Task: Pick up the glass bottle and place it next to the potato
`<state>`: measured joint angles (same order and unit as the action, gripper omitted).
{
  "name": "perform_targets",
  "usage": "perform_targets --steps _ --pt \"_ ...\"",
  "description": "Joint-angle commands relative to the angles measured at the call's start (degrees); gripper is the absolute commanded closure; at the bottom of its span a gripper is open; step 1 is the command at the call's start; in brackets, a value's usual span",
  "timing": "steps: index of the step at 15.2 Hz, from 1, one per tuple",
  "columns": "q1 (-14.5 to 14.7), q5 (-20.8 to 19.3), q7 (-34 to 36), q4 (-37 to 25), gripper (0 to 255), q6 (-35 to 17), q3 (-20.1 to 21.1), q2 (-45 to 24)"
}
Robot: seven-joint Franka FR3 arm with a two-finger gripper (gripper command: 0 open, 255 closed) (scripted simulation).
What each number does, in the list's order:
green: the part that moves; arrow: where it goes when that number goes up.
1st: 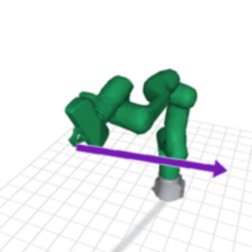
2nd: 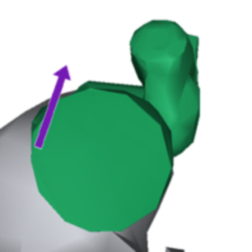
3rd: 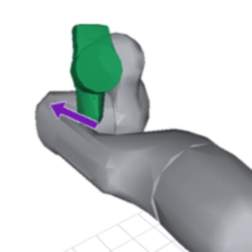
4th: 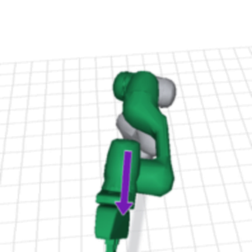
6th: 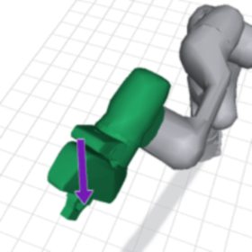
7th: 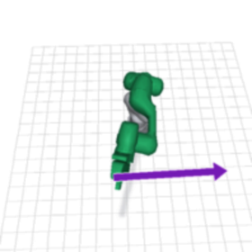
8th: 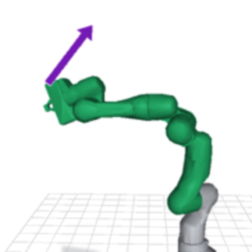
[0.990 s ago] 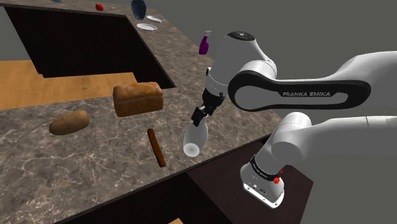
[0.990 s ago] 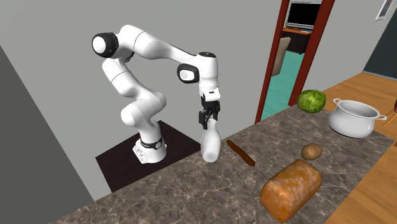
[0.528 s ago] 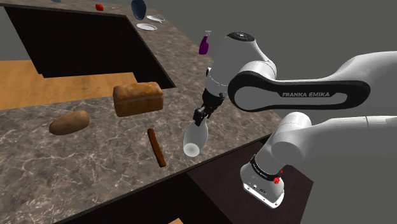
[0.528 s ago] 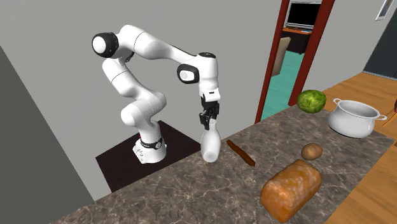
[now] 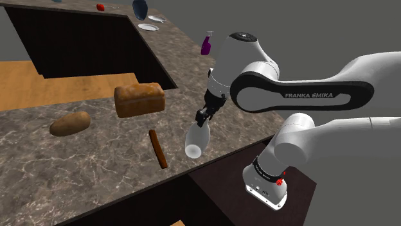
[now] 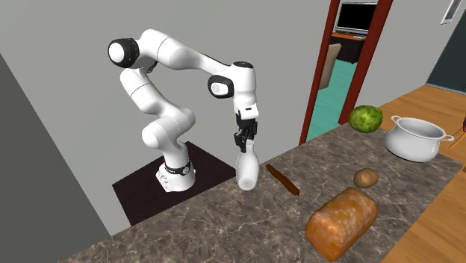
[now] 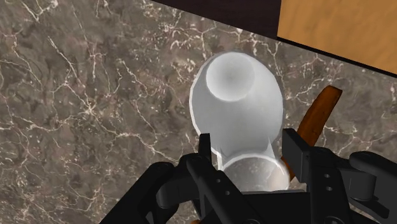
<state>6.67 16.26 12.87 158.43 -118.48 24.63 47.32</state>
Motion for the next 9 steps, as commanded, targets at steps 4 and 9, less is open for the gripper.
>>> perform_targets --steps 4,9 --pt "-0.2 -0.6 -0.1 -1.9 255 2.6 -0.7 0.8" --pt "-0.6 -1.6 -0.1 -5.2 255 6.8 -1.9 1.6"
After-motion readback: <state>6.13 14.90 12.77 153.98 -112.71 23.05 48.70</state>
